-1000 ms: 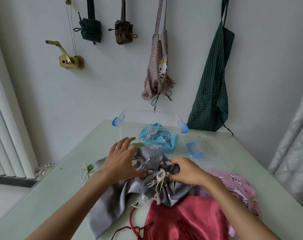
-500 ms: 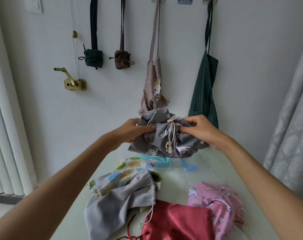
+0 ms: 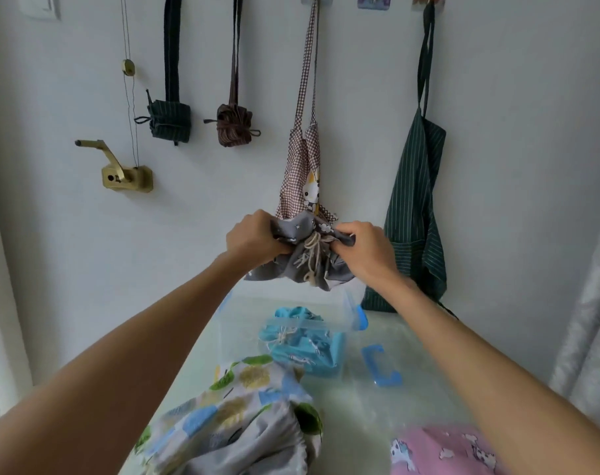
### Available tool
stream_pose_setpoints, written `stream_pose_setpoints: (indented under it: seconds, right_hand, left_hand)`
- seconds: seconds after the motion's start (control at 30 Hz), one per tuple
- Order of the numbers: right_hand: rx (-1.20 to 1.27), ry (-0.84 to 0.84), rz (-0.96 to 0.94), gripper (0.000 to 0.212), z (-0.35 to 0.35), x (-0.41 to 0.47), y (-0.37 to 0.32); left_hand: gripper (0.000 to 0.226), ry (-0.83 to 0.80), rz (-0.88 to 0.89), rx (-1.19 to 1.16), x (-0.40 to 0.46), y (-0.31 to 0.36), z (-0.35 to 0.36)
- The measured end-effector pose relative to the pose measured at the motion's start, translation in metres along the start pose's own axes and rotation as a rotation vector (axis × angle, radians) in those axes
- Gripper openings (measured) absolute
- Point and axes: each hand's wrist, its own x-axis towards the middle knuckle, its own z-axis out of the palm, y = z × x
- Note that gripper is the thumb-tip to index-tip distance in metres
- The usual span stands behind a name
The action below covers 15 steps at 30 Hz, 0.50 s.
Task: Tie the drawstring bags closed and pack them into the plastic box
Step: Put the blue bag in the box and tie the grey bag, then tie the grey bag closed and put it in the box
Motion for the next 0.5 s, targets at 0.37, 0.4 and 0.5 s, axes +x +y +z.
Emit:
stream_pose_setpoints:
  seconds: [0.37,0.4,0.5]
  right_hand:
    - [-0.077,-0.936,0.178,0.034,0.098,-0.014,0.058]
    - [-0.079,-0.894,0.171,0.033,0.095,-0.014,0.057]
    - [-0.064,-0.717,0.136,0.029,0.072,-0.020,0.056]
  left_hand:
    - [0.060,-0.861,-0.018,0.301,0.013,-0.077,0.099]
    - [0.058,-0.809,-0.022,0.262,0.011,-0.080,0.100]
    - [0.042,-0.615,0.051,0.126,-0.004,-0.077,0.084]
